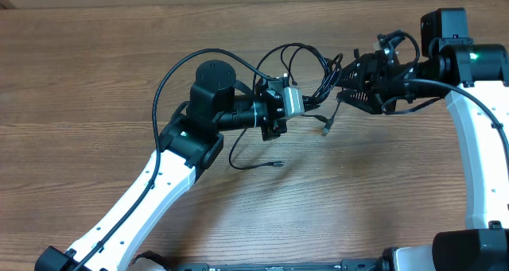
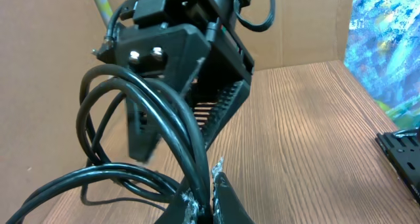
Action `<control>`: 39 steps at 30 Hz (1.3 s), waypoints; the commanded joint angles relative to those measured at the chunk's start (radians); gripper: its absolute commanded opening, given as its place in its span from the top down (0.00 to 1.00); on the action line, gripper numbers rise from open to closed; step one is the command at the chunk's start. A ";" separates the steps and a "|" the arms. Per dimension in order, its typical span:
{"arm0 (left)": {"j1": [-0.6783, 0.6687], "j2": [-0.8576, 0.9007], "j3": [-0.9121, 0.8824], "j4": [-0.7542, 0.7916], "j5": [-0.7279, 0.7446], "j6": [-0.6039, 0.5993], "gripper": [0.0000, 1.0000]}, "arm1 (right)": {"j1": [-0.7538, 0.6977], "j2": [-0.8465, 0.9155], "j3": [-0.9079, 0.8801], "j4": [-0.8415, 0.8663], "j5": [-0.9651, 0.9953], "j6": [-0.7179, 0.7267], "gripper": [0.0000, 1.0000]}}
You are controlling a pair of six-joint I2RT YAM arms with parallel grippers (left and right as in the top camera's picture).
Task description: Untangle cables
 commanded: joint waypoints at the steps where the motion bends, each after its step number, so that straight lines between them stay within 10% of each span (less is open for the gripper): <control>1: -0.006 -0.008 0.013 0.018 -0.006 0.038 0.96 | -0.001 -0.014 0.022 -0.010 -0.027 -0.019 0.58; 20: -0.068 -0.008 0.013 0.066 -0.040 0.038 0.96 | 0.063 -0.014 0.022 0.001 -0.040 -0.015 0.80; 39: -0.074 -0.008 0.013 0.036 -0.078 0.106 0.96 | 0.063 -0.014 0.022 -0.051 -0.044 -0.015 0.79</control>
